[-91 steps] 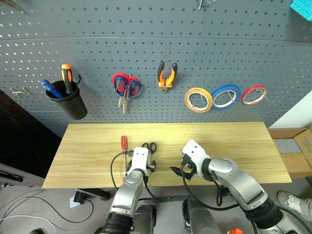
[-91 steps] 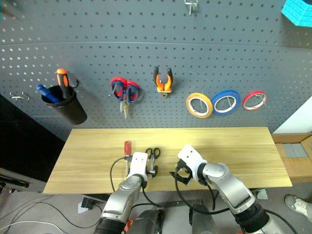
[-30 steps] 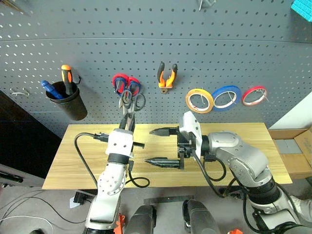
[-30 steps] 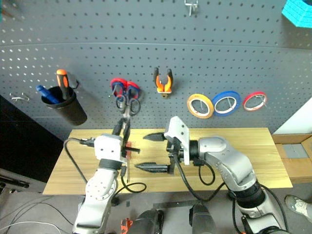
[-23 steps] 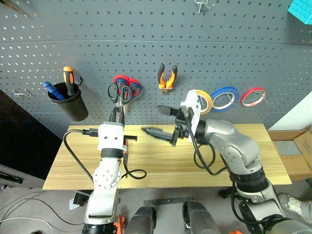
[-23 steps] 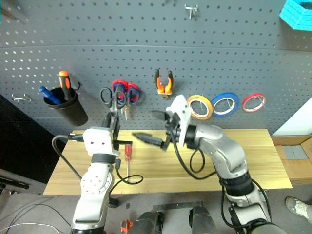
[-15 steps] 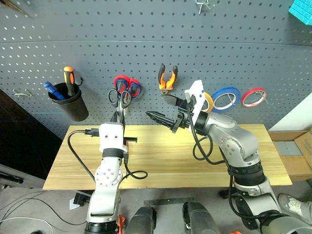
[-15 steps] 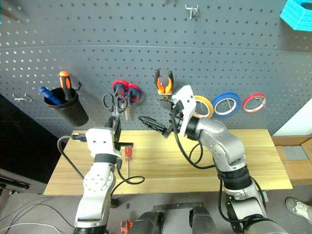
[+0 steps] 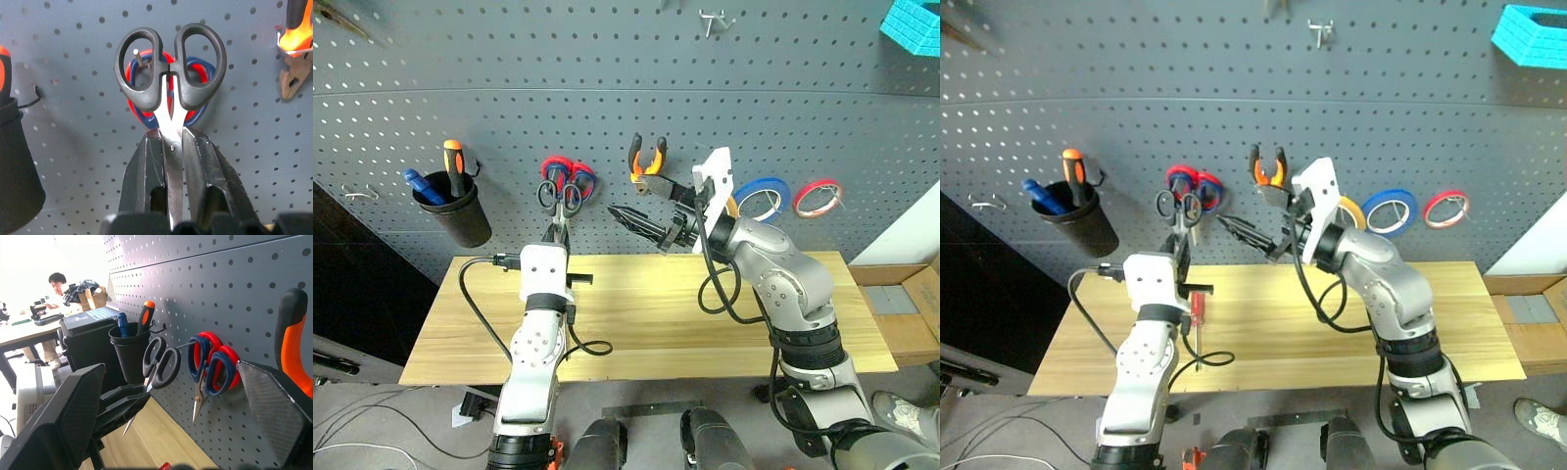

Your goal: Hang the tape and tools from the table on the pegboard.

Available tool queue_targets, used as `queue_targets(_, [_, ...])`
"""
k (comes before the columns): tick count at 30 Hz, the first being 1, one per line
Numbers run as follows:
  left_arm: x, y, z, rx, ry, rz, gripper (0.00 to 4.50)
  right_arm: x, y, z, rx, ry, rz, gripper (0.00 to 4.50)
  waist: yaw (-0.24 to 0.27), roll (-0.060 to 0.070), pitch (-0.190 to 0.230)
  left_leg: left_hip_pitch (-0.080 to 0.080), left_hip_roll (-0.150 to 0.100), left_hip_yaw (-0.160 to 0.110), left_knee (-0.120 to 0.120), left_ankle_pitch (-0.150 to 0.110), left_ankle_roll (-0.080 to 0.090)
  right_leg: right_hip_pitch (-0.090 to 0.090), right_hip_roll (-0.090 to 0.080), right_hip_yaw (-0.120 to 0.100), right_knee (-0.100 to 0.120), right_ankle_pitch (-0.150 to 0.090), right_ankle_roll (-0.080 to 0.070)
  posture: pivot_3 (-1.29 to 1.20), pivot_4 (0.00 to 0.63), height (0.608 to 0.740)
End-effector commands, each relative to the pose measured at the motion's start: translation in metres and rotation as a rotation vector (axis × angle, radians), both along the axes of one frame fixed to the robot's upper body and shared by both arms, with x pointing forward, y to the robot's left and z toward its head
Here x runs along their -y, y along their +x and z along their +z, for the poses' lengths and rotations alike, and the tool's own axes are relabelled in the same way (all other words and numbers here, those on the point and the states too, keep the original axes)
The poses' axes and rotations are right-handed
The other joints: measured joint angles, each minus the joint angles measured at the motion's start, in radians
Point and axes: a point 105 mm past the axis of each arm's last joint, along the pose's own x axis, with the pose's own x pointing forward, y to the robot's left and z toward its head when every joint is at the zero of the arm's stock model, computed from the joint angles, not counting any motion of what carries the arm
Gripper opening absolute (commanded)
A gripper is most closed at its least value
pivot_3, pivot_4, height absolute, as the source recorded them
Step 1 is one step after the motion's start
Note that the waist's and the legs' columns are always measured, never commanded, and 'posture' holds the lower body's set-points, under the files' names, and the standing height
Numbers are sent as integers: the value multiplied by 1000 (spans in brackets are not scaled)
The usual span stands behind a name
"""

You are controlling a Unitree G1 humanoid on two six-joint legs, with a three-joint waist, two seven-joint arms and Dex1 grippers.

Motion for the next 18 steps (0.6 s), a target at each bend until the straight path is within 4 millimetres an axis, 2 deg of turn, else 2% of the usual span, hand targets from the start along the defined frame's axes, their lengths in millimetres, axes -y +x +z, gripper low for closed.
queue_targets(1, [1, 7, 3, 16, 15, 16, 186, 1, -3, 19, 65, 38, 3, 4500, 0, 0, -2, 0, 0, 0, 0, 0, 0, 0, 0, 0, 0, 0, 0, -74, 110, 740])
queue_targets(6, [-5, 26, -3, -1, 22, 35, 186, 0, -4, 18, 62, 32, 11, 4500, 0, 0, -6, 1, 0, 0, 1, 0, 0, 1, 0, 0, 1, 0, 0, -72, 114, 740])
queue_targets(10, [-9, 42, -5, -19, 13, 37, 186, -4, -20, 4, 63, -44, 94, 4500, -1, 0, -7, 1, 0, 0, 1, 0, 0, 1, 0, 0, 1, 0, 0, -78, 127, 740])
queue_targets(16, [-6, 54, -18, -129, -96, 7, 186, -5, -23, -2, 42, -63, 100, 4500, -3, 0, -7, 1, 0, 0, 1, 0, 0, 0, 0, 0, 1, 1, 0, -79, 146, 740])
queue_targets(18, [-7, 54, -16, -120, -87, 8, 186, -5, -23, -4, 39, -70, 98, 4500, -4, 0, -7, 2, 0, 0, 1, 0, 1, 1, 0, 0, 1, 1, 0, -78, 147, 740])
